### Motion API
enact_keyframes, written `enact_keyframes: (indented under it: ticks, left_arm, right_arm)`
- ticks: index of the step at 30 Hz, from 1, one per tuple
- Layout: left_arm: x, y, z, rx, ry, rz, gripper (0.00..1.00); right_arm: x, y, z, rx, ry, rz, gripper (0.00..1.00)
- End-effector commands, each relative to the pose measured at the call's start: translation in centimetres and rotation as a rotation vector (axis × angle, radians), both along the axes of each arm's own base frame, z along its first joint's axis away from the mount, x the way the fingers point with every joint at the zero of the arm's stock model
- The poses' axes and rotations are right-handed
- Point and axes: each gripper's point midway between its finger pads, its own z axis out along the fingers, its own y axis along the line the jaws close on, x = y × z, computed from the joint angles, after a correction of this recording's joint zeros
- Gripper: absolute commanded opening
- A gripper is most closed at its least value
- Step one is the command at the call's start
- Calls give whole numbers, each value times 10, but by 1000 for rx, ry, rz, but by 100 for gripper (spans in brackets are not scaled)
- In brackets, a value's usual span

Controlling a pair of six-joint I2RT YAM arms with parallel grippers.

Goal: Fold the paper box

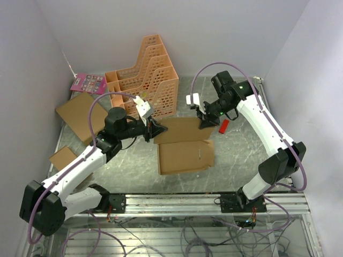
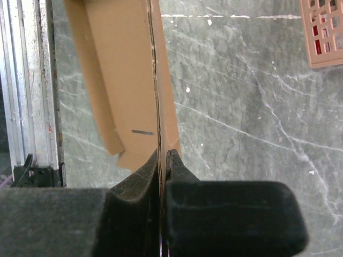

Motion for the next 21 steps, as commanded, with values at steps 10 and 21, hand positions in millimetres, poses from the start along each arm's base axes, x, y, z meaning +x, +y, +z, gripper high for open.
enact_keyframes:
  ticks: [10,21]
  left_arm:
    - [3,33,12,-135,-107,220,7]
    - [-8,46,11,-187,-150,263,7]
  right_arm:
    - [28,-37,60,339,-64,-327,67]
    - [22,-87,-7,783,134,-560,87]
